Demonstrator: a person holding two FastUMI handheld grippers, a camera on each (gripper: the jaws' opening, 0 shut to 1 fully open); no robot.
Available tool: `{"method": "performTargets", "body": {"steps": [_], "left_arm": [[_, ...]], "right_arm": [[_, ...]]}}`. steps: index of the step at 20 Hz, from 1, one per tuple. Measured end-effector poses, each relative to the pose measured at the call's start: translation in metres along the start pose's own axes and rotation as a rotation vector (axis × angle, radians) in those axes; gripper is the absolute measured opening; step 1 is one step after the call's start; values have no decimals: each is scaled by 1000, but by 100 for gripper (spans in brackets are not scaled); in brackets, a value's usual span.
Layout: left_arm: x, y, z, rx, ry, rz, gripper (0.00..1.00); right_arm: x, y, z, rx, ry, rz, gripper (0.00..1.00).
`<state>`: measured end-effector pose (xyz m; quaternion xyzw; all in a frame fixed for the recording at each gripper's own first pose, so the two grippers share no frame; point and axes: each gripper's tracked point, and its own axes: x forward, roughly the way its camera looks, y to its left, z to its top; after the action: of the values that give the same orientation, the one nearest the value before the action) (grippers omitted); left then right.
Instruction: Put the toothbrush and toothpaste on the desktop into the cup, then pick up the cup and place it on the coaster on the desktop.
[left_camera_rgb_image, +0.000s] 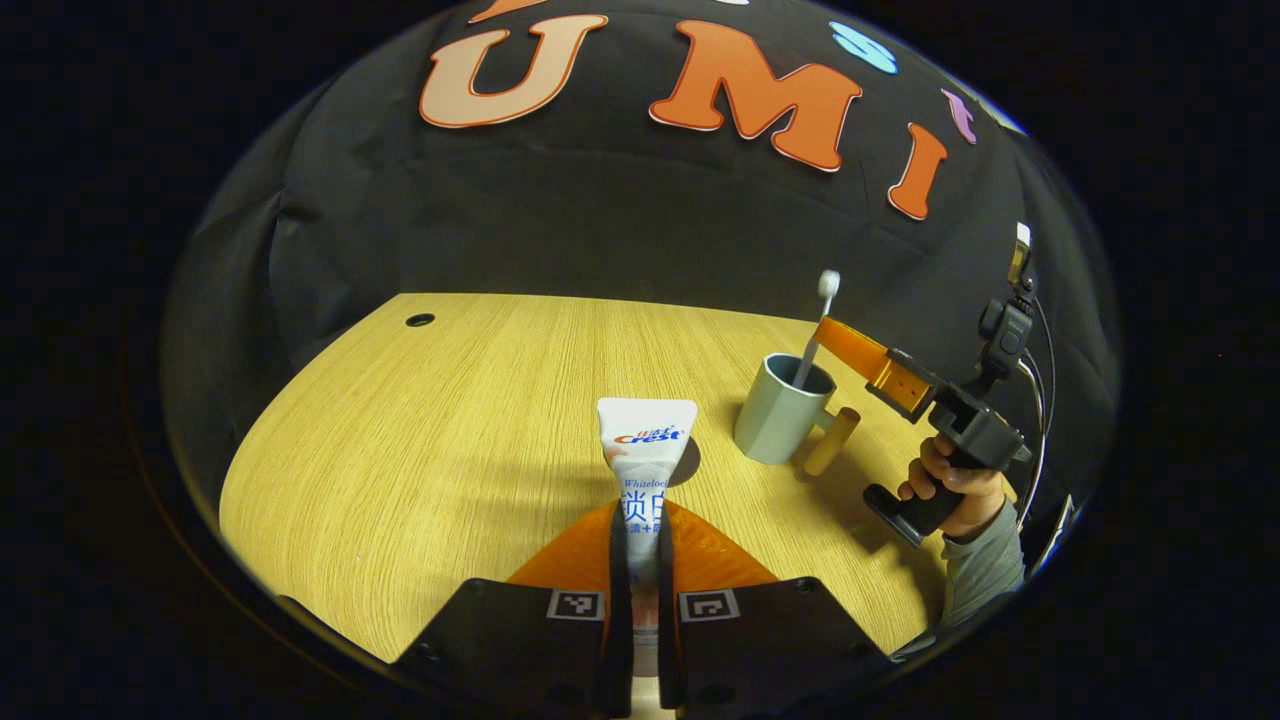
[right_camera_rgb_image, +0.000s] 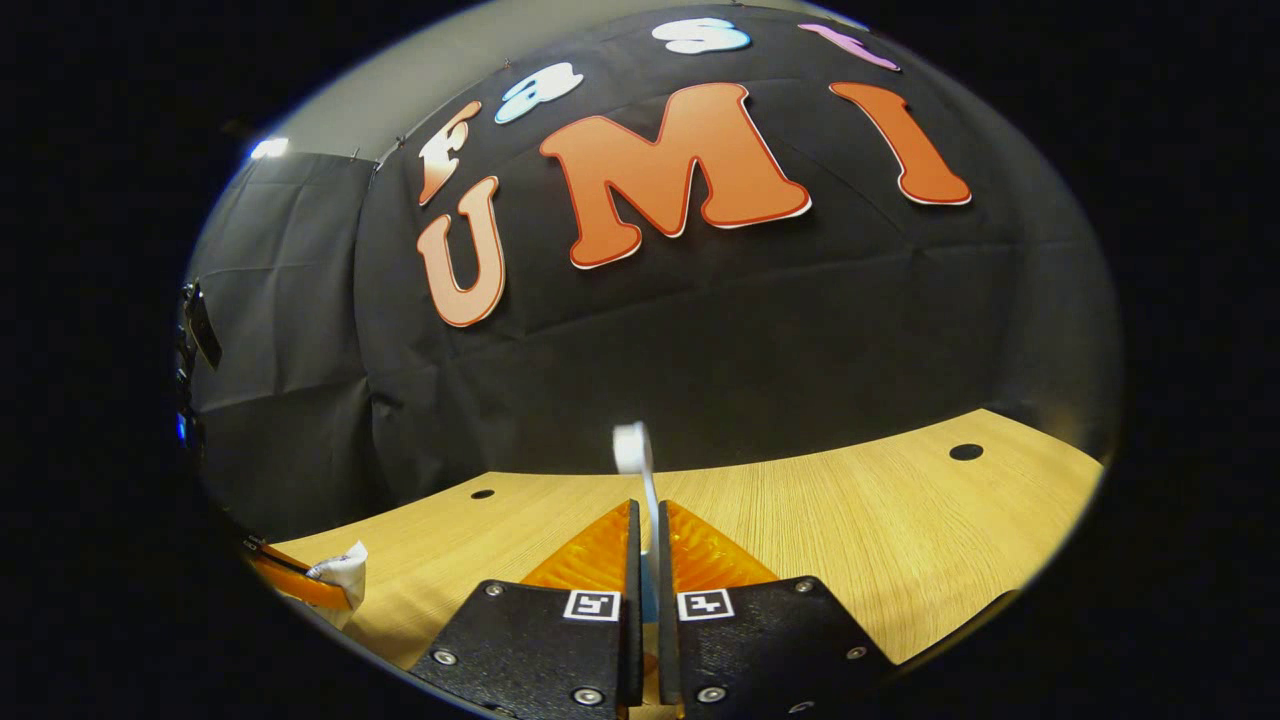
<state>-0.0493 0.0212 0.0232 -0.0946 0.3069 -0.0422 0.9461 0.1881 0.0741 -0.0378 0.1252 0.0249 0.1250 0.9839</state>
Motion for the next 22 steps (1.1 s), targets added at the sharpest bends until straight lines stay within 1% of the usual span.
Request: {"method": "performTargets", "body": {"steps": [2,4,6,7,9,10,11,13,14,16,17,18,20,22], "left_arm": [[-4,0,11,6,-11,-12,13],[-8,-1,27,18,-29,-29,14],[-9,-4,39,32,-54,-41,14],[-6,-6,46,38,-67,-47,13],[14,-18,51,49,-91,-63,13],[26,-22,52,56,-102,-72,13],[33,-24,56,57,-113,-80,13],[50,-30,63,56,-143,-103,13],[55,-29,69,54,-163,-115,13],[65,-29,84,56,-195,-136,13],[71,-29,92,61,-211,-144,13],[78,-30,99,66,-229,-151,13],[92,-40,110,74,-263,-171,14],[106,-46,121,80,-293,-191,13]], "right_arm": [[-2,1,-5,-2,21,5,8],[-7,0,-7,-9,35,5,12],[-14,0,-6,-9,44,9,19],[-18,1,-5,-9,44,13,24],[-26,3,-1,-12,35,19,34],[-31,2,4,-14,25,20,36],[-37,1,6,-18,16,19,45],[-47,-1,13,-28,-3,13,55],[-53,-3,17,-32,-10,10,57],[-64,-4,22,-39,-25,5,65],[-71,-7,24,-48,-30,-1,63],[-76,-8,27,-60,-37,-5,71],[-89,-11,32,-81,-48,-16,75],[-100,-13,35,-90,-60,-26,79]]}}
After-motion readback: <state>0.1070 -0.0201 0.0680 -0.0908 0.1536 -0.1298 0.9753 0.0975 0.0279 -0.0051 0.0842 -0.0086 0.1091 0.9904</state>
